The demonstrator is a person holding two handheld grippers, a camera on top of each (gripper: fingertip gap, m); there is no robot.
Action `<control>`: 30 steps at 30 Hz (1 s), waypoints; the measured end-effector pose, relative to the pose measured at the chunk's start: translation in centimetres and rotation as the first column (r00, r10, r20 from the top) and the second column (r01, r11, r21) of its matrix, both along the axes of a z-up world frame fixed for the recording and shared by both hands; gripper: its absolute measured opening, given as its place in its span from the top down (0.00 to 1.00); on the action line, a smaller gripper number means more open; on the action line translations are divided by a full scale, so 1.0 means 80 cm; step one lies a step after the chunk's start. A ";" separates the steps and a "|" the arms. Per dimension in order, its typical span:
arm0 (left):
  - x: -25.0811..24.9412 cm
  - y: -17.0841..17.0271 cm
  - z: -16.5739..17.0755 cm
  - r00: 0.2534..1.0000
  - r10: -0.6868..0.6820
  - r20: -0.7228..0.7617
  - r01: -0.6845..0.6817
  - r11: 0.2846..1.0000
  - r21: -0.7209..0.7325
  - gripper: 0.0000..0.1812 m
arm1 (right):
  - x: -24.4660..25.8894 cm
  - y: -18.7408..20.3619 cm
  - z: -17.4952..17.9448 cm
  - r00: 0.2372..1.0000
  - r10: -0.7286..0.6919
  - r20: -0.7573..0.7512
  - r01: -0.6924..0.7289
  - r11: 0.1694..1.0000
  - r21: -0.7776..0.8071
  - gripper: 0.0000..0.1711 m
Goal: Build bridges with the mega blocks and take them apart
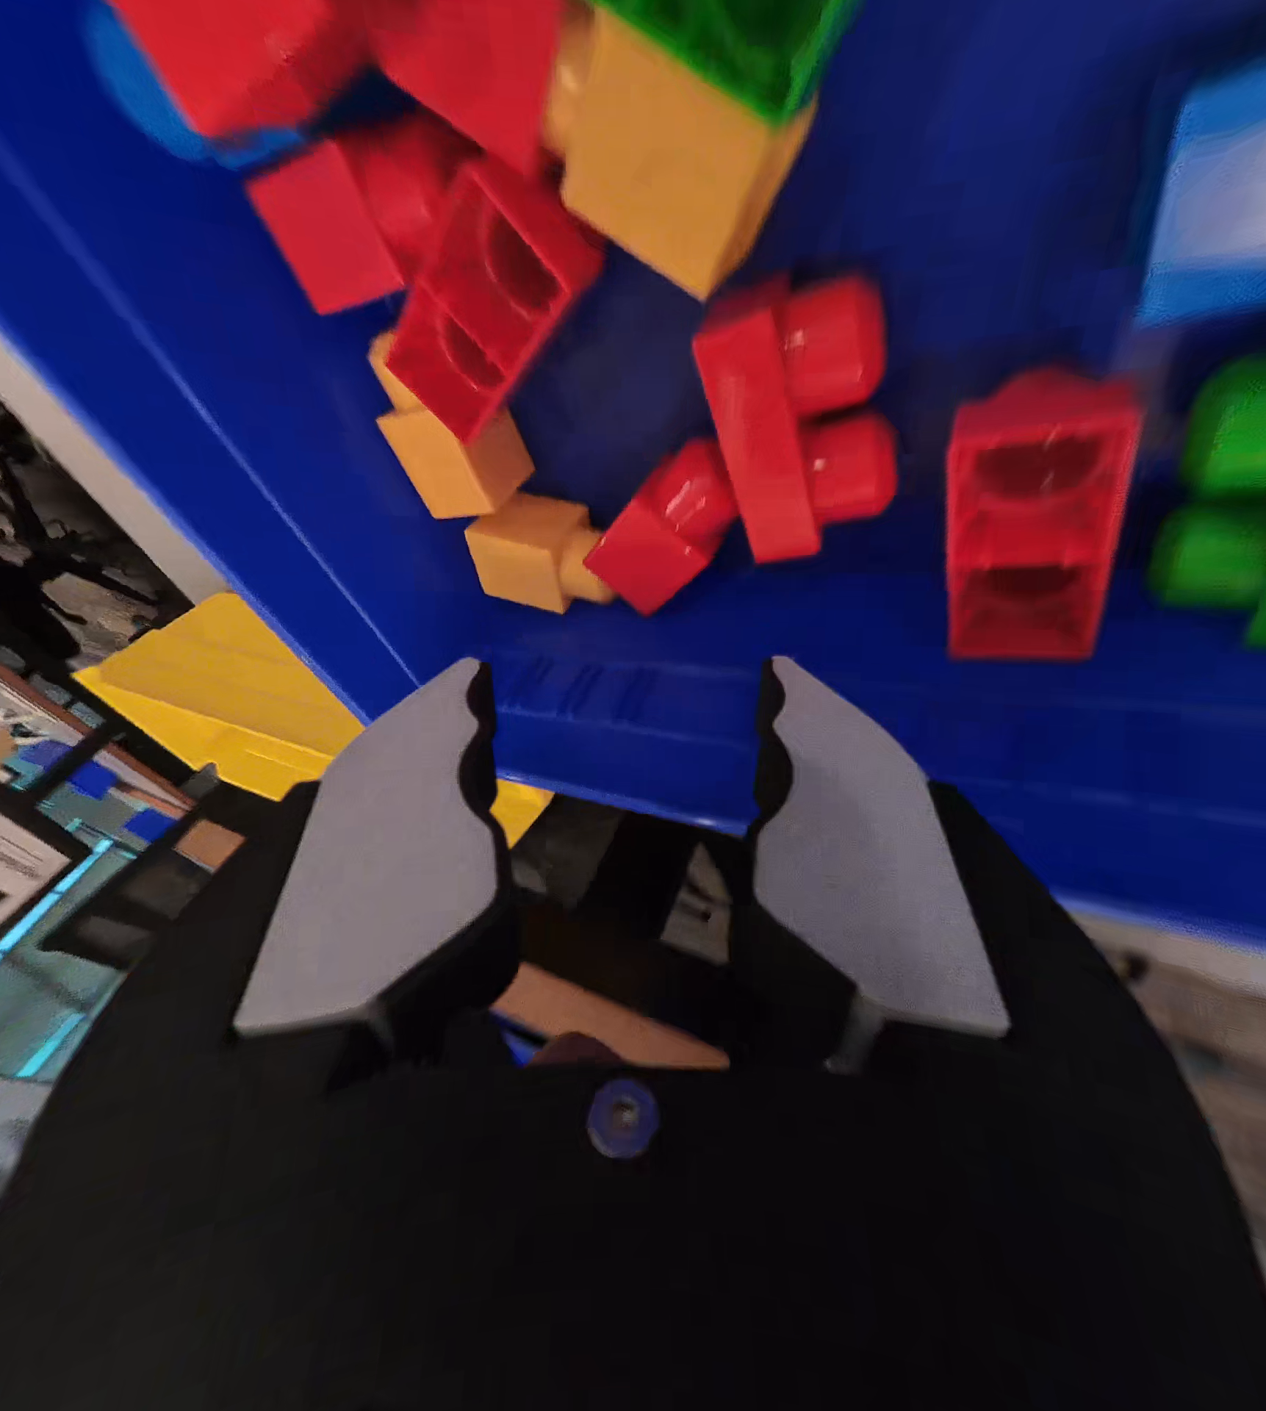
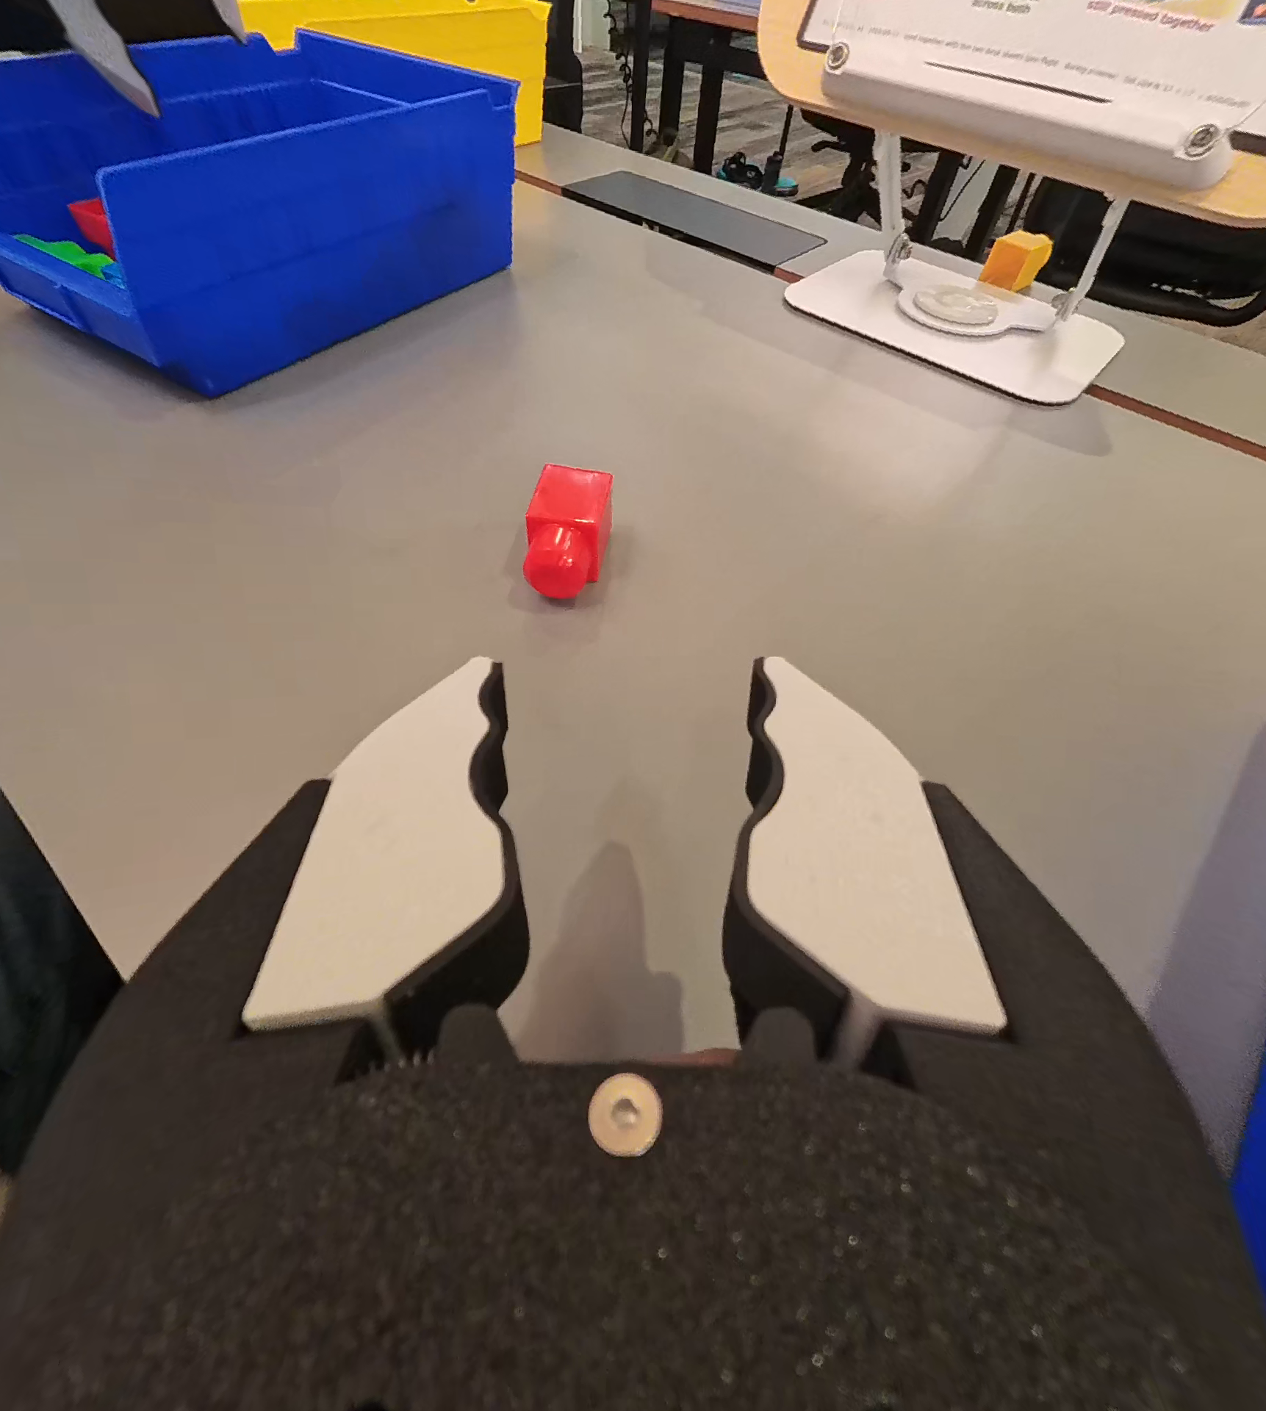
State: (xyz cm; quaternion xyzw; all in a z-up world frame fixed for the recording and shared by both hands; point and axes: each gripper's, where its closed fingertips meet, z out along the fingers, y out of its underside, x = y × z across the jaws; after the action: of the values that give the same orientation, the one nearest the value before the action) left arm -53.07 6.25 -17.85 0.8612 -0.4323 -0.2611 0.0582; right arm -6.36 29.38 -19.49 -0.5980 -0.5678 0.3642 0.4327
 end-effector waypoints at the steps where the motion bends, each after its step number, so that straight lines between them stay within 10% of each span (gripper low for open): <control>1: -0.011 0.000 -0.003 1.000 -0.017 -0.020 0.016 0.998 -0.055 0.64 | -0.001 -0.001 0.000 1.000 0.001 0.002 -0.001 1.000 0.002 0.65; 30: -0.050 -0.004 -0.109 0.999 -0.022 0.044 0.039 0.902 -0.430 0.74 | -0.003 0.019 -0.016 1.000 -0.015 0.017 0.015 0.999 -0.043 0.65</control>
State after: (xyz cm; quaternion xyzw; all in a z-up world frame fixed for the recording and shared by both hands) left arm -57.06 5.93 -26.59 0.8251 -0.4935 -0.1433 0.2347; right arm -6.57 30.92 -20.73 -0.6144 -0.5590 0.3682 0.4177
